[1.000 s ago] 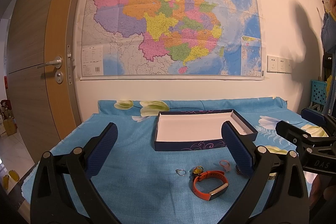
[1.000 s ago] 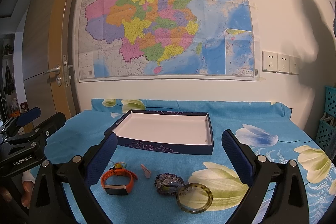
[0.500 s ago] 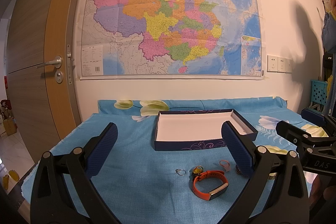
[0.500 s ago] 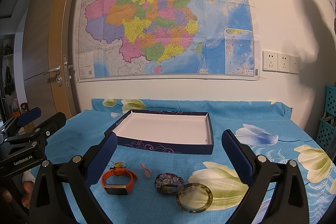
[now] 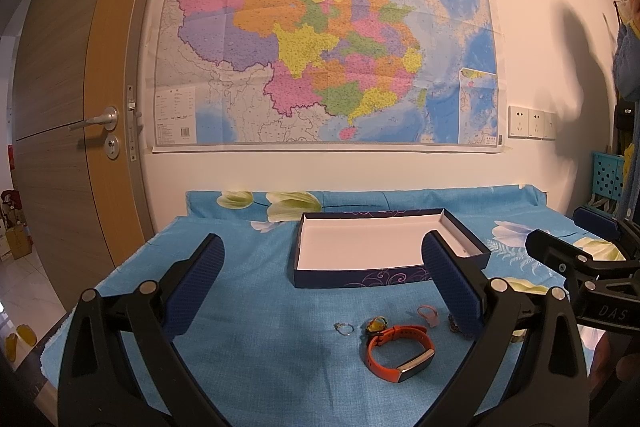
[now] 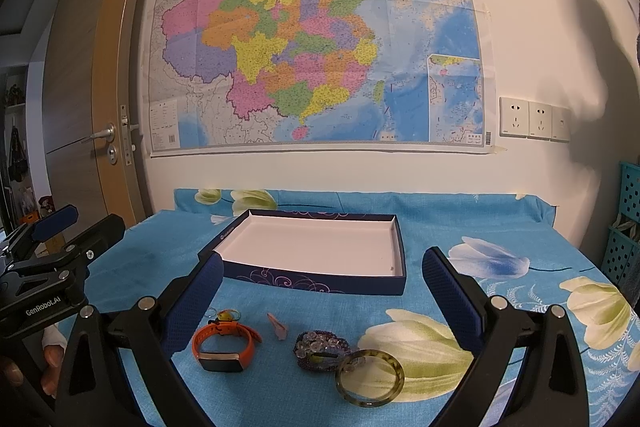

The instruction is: Organize jewelry

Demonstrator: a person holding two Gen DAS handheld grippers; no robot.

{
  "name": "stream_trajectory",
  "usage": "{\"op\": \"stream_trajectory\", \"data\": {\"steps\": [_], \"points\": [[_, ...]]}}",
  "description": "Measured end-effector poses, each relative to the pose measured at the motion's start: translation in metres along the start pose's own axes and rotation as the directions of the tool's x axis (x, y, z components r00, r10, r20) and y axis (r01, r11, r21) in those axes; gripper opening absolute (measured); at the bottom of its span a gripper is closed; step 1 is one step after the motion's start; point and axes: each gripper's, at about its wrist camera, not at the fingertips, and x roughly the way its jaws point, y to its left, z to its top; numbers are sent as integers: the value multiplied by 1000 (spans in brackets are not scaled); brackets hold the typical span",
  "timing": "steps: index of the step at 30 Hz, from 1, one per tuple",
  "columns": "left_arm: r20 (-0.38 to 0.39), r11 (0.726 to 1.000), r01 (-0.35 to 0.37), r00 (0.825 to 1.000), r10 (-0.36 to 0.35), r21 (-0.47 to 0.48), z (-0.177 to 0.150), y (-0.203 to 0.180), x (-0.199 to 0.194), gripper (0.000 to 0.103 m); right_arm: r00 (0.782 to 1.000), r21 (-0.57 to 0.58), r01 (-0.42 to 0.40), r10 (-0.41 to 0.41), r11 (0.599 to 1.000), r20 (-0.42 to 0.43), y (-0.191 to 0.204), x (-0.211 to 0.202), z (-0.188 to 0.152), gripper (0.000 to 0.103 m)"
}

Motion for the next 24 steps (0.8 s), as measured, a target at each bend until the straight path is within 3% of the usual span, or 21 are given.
{"op": "stream_trajectory", "data": {"steps": [24], "points": [[-10, 1000, 8, 1000, -8, 3, -9, -8, 6, 97, 1000, 3, -5, 5, 1000, -11, -2, 3, 1, 96]]}}
